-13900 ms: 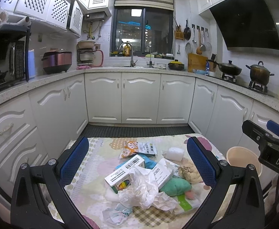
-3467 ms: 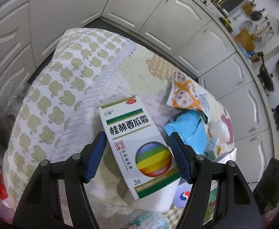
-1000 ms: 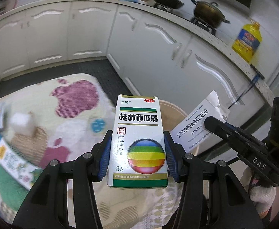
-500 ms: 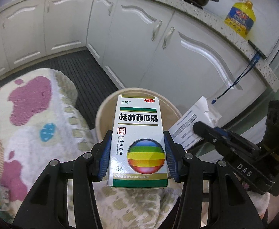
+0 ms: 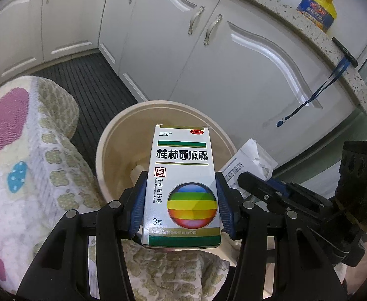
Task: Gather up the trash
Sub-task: 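Carry both boxes to the beige bucket and open both grippers over it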
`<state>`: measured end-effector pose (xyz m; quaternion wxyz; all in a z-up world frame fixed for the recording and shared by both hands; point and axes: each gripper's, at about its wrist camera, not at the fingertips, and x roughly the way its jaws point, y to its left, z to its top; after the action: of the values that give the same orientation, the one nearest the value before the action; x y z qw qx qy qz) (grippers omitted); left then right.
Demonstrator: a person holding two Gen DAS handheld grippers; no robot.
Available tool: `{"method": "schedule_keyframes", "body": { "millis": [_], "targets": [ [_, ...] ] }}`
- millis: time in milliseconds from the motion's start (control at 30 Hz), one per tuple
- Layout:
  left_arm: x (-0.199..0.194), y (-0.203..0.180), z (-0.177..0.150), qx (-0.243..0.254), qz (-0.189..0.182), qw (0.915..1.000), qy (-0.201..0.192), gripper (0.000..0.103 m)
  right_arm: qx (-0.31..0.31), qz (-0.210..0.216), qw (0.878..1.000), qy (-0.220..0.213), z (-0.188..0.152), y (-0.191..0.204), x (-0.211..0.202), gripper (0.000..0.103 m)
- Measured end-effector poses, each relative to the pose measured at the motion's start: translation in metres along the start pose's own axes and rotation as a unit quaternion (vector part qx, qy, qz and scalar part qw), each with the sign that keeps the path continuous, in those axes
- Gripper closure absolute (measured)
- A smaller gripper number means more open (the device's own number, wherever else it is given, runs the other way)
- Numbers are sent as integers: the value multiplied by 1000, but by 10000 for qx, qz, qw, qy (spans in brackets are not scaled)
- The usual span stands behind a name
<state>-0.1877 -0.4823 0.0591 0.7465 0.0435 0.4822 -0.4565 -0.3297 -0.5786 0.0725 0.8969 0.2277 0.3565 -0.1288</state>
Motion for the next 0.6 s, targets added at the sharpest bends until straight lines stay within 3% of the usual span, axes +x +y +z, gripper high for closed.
{"method": "schedule_keyframes", "body": {
  "millis": [233, 400, 600],
  "targets": [
    [13, 7, 0, -148, -45, 9998, 123, 53, 23, -149, 9998, 137, -6, -4, 12, 86],
    [11, 10, 1, -240, -118, 9996, 83, 38, 62, -200, 9991, 379, -9, -7, 24, 85],
    [1, 13, 0, -274, -99, 9996, 26, 37, 73, -175, 9990, 407, -11, -4, 21, 81]
  ]
}}
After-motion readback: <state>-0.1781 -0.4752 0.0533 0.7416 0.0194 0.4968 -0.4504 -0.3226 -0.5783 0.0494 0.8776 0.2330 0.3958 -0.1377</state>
